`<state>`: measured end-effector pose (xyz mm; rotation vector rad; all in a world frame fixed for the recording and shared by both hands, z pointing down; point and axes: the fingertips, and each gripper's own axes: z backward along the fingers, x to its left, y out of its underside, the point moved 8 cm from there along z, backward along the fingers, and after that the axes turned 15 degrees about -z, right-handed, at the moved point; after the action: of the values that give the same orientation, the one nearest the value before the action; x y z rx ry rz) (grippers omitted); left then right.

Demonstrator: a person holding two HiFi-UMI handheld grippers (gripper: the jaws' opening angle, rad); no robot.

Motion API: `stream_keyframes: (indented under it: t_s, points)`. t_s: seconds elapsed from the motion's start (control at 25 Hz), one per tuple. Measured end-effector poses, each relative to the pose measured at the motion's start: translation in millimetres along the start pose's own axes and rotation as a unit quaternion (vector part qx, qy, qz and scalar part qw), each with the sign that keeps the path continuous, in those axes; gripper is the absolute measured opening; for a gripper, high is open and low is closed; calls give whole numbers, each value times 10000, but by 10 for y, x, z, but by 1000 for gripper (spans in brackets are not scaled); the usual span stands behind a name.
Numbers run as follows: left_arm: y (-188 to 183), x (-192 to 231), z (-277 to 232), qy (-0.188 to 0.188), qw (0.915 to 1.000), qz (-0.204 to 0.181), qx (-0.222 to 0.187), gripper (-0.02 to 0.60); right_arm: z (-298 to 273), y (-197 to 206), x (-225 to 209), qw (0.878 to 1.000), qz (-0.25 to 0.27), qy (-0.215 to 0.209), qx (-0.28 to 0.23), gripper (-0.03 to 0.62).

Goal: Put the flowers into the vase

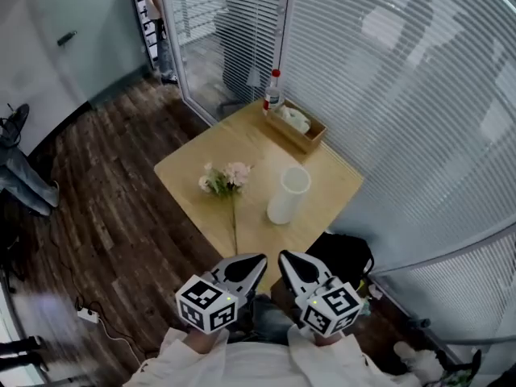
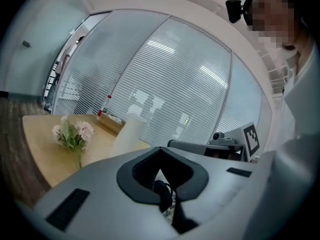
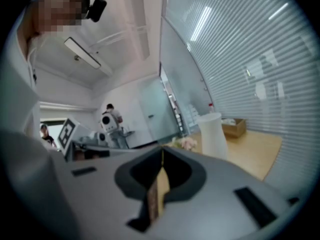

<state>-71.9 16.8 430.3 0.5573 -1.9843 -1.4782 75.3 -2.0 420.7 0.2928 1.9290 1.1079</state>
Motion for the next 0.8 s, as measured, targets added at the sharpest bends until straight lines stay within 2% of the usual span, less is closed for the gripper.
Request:
stream_keyframes:
  t_s: [0.32,0.6,0.8]
  points:
    - [-156,434,-513,-274,9993,228,-59,8,-377,-477,-471,9986,245,-374,290,14]
    - [-105,561,-646,-415,9985,361,67,8,-542,-522,-615,9965,182,-628,512,14]
    - [-37,666,-670,-442,9976,520,152,9,-621,-516,-640,9969,149,-645,432,14]
